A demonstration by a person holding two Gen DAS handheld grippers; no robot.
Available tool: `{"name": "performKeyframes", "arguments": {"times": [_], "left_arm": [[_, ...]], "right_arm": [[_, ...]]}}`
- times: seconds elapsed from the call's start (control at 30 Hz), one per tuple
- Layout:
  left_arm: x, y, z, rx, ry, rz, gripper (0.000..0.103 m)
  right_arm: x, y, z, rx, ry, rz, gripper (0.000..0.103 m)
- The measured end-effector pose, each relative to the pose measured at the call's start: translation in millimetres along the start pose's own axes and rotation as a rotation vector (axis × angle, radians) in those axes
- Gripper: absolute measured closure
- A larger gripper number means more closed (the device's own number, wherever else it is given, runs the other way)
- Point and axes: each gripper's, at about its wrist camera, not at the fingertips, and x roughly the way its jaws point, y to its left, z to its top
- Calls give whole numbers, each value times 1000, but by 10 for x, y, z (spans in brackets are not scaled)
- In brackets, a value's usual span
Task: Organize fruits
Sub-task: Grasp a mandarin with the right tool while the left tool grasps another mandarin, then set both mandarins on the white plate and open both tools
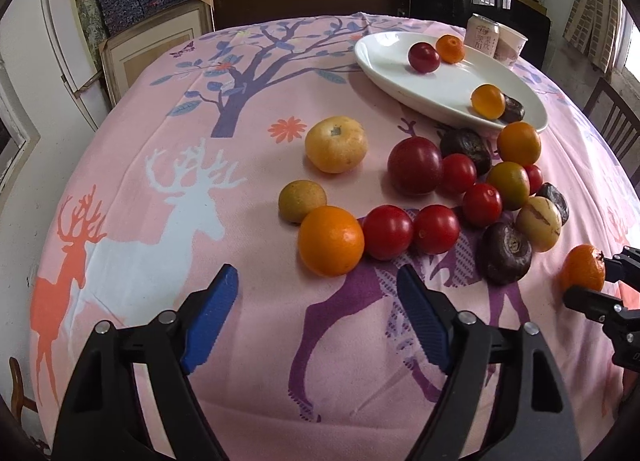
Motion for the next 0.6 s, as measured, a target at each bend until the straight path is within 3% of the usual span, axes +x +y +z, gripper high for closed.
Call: {"name": "performKeyframes", "arguments": {"times": [0.07,0.27,0.33,0.37,0.6], "left_arm": [[84,-13,8,-1,31,-20,48],[169,52,91,-52,32,-24,49],[181,50,111,-50,26,-28,54],[173,44,118,-45,18,-46,69],[-13,-67,87,3,-17,-37,69]], "right_arm": [[-34,-54,-23,12,-6,2,58],[-84,-92,-61,8,-13,10,58],[-101,-86,-59,3,-16,14,58],[-111,-77,-56,1,-18,16,58],[-286,-104,16,-22,-65,11,58]]}}
